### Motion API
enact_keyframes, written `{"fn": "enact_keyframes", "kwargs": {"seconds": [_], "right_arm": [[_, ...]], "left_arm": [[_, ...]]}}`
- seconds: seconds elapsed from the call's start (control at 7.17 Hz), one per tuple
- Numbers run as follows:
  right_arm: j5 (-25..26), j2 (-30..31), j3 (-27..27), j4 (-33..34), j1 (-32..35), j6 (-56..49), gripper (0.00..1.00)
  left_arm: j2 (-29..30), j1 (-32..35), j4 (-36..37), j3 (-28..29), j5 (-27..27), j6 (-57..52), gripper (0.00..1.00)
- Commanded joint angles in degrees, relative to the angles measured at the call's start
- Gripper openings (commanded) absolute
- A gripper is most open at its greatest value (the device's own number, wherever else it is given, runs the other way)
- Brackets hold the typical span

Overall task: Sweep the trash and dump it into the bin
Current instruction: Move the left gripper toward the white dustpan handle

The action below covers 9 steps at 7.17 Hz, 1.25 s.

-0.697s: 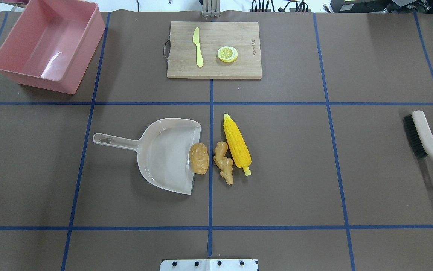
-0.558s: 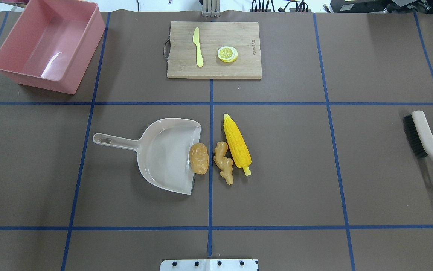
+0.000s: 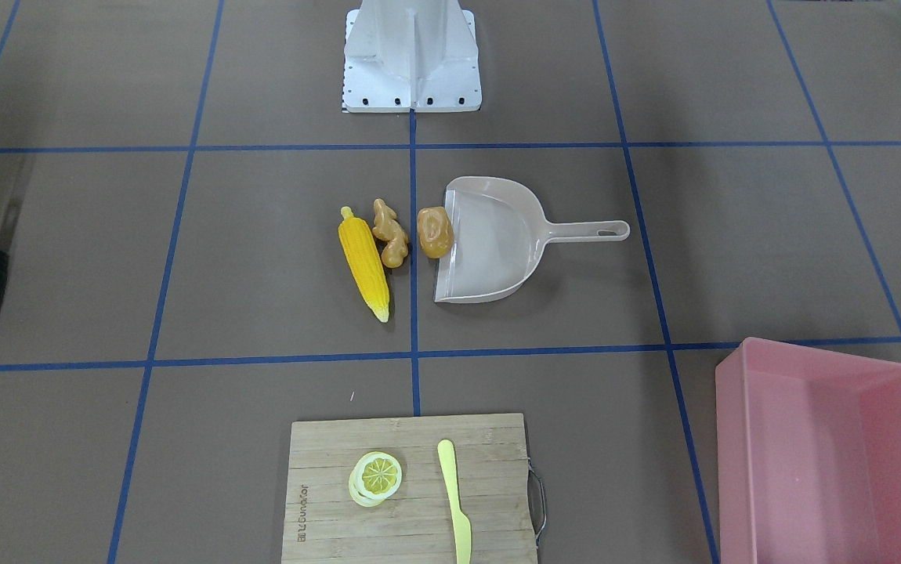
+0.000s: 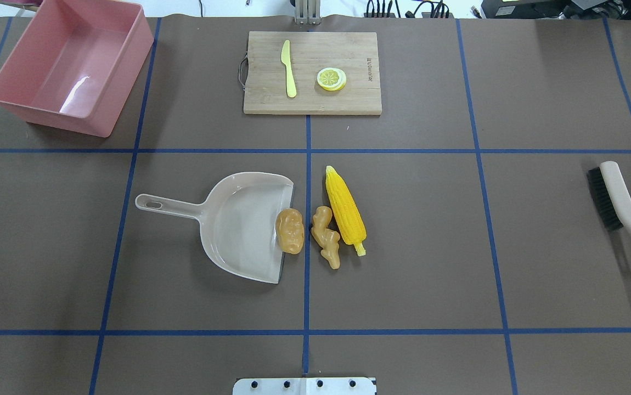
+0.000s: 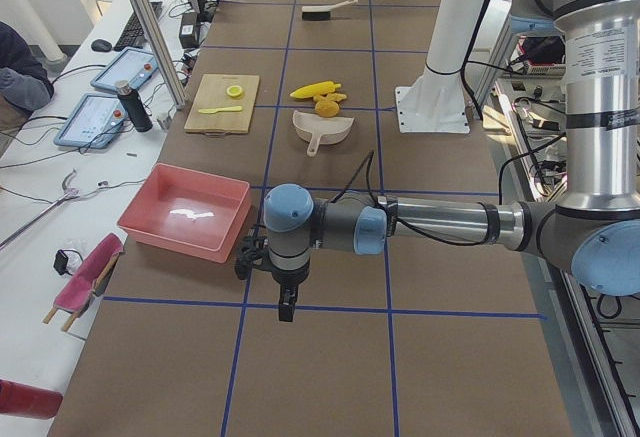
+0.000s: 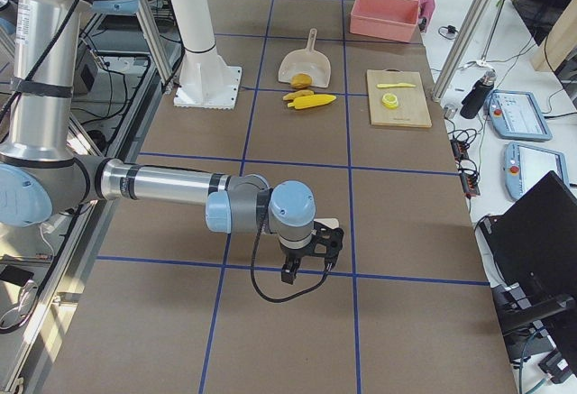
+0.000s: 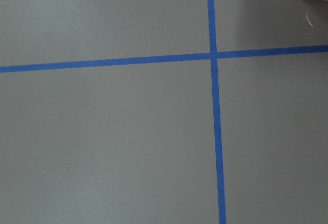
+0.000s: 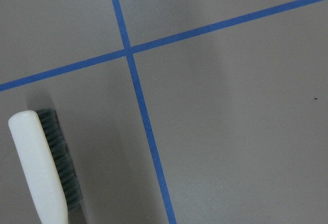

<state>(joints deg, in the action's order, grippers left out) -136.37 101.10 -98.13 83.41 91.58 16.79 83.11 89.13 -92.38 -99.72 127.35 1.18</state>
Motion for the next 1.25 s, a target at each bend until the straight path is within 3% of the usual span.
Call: {"fn": "enact_keyframes", "kwargs": {"seconds": [0.0, 0.42, 0.84, 1.12], "right_arm": [[0.05, -0.2, 0.13, 0.0, 0.0, 0.0, 1.0], [0.23, 0.15, -0.05, 0.0, 0.09, 0.0, 1.0], [-0.3, 0.32, -0.14, 0.09, 2.64, 0.0, 1.0], [-0.56, -1.16, -0.3, 0.09, 0.29, 0.53, 1.0]], "left_arm": [[-0.66, -0.09, -3.39, -3.78, -1.41, -0.04, 0.99], [2.38, -4.37, -4.21, -7.23, 3.69, 0.05, 0.99], [4.07, -20.95, -8.93, -12.77, -2.17, -0.56, 0.99], [9.34, -30.46, -16.12, -13.22, -5.88, -4.06, 0.99]]}}
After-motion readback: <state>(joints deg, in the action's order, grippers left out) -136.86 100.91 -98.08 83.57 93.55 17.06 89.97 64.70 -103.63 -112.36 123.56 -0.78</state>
